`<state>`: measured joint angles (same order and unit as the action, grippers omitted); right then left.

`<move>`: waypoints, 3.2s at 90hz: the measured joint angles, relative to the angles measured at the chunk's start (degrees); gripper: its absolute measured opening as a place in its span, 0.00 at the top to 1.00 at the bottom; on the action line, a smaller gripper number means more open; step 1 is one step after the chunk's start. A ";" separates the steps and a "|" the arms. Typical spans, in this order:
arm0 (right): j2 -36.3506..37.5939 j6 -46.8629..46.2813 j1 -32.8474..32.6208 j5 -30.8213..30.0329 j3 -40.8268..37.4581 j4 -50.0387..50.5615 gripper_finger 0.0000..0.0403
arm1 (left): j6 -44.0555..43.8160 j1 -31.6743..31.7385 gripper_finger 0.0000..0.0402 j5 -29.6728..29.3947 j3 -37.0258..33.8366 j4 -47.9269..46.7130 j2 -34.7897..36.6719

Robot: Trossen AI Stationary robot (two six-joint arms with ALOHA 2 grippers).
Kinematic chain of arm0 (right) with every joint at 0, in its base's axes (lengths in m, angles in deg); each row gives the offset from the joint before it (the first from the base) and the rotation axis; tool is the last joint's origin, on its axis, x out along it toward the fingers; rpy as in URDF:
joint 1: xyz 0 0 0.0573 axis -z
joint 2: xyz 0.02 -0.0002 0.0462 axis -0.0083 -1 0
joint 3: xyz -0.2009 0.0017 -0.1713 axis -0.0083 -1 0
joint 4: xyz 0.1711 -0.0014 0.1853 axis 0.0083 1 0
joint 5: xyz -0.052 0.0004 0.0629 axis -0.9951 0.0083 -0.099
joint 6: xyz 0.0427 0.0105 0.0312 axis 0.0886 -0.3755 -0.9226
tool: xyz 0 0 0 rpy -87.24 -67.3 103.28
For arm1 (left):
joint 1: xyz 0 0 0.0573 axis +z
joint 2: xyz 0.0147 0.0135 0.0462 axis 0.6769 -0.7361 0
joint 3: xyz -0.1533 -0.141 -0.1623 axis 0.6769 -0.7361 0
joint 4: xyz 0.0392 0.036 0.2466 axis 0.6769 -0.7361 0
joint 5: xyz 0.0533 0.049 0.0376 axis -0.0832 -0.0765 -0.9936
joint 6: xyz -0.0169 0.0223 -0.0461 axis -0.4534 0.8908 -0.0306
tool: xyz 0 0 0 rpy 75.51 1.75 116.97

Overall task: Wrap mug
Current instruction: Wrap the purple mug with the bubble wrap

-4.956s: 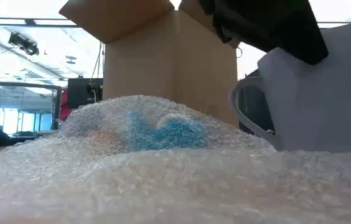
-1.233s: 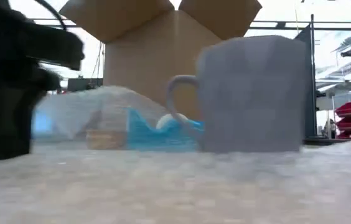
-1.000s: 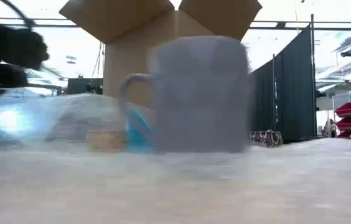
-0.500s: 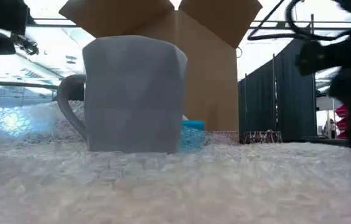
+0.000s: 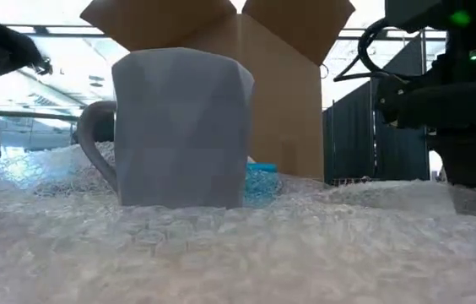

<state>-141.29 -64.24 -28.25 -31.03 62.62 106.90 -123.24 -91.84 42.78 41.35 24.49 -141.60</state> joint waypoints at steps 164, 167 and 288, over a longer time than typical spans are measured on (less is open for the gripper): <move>-6.99 59.75 0.37 -5.37 24.68 -38.83 1.00 | 43.03 2.40 0.66 -12.49 1.31 22.87 14.63; -6.99 60.14 0.20 -5.60 24.68 -38.98 1.00 | 45.72 3.27 0.63 -12.53 1.31 24.06 14.01; 1.43 61.06 -6.77 -11.69 25.11 -27.98 0.87 | 56.39 17.66 0.98 16.77 1.29 35.58 6.88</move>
<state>-139.85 -3.18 -35.02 -42.72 87.72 78.92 -66.85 -74.17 59.55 42.64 60.08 -134.72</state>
